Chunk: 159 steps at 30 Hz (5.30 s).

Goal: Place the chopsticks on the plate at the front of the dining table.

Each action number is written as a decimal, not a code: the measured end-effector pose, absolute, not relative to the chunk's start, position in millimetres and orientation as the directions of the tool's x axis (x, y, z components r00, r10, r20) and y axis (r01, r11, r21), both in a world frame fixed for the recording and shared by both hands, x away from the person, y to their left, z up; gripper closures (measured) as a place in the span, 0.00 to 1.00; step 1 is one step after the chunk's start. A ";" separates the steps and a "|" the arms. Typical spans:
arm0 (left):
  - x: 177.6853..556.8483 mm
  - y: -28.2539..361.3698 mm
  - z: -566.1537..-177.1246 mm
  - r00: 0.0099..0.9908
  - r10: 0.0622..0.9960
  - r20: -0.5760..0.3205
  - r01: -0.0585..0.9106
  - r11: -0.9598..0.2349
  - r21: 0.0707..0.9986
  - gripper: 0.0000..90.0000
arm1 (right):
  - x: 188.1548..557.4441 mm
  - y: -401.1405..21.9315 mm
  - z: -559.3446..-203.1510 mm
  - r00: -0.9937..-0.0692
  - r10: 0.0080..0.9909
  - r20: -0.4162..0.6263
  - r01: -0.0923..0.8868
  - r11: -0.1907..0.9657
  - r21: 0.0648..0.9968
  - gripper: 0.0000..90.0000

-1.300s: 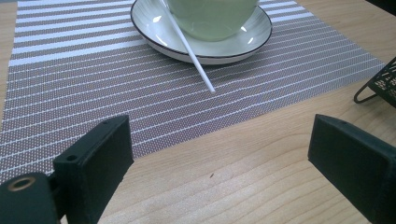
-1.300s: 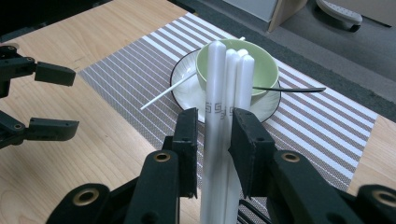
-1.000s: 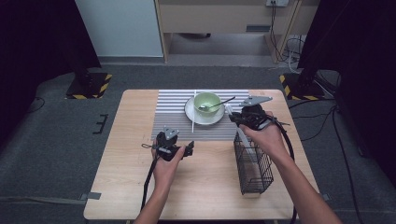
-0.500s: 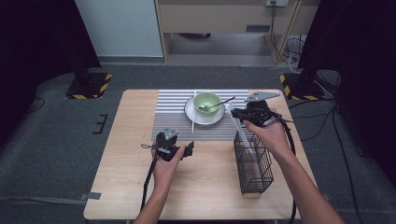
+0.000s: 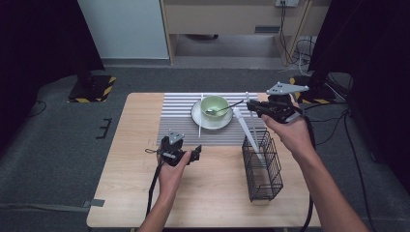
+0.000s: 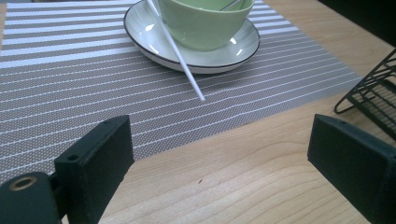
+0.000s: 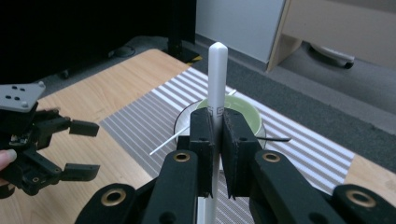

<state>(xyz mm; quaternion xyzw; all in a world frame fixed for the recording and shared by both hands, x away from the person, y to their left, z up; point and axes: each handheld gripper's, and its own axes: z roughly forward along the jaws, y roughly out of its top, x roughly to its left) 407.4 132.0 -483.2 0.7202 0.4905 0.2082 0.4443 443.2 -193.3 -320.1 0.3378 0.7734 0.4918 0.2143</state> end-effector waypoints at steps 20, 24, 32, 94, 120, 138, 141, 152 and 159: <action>406.4 128.0 -484.0 0.479 0.864 -0.156 0.517 -0.134 0.845 0.07 | 440.3 -222.6 -295.1 -0.673 0.738 0.059 0.252 0.154 0.955 0.93; 406.0 126.5 -484.3 0.502 0.849 -0.166 0.510 -0.136 0.849 0.07 | 438.7 -225.4 -289.6 -0.683 0.728 0.067 0.240 0.136 0.961 0.93; 403.4 124.4 -481.7 0.533 0.827 -0.178 0.484 -0.125 0.866 0.07 | 435.7 -225.0 -277.6 -0.687 0.723 0.076 0.221 0.108 0.969 0.93; 386.1 108.6 -450.2 0.705 0.677 -0.214 0.385 -0.112 0.916 0.26 | 444.6 -121.4 -269.8 -0.825 0.549 0.134 0.211 0.080 0.974 0.93; 382.4 110.7 -441.1 0.732 0.658 -0.179 0.345 -0.131 0.929 0.44 | 443.7 -113.2 -270.3 -0.841 0.516 0.162 0.221 0.055 0.974 0.93; 385.7 115.5 -439.8 0.770 0.603 -0.207 0.341 -0.116 0.933 0.76 | 439.3 -112.4 -269.8 -0.852 0.482 0.206 0.249 0.027 0.968 0.93; 385.7 115.0 -439.3 0.776 0.596 -0.207 0.341 -0.119 0.933 0.80 | 439.4 -111.9 -269.4 -0.853 0.479 0.208 0.252 0.028 0.967 0.93; 384.5 115.0 -436.4 0.786 0.581 -0.212 0.338 -0.117 0.934 0.93 | 438.8 -110.1 -264.7 -0.854 0.475 0.211 0.260 0.039 0.965 0.93; 384.4 117.1 -434.7 0.786 0.578 -0.218 0.338 -0.108 0.935 0.95 | 440.4 -109.0 -263.9 -0.854 0.468 0.226 0.274 0.035 0.961 0.93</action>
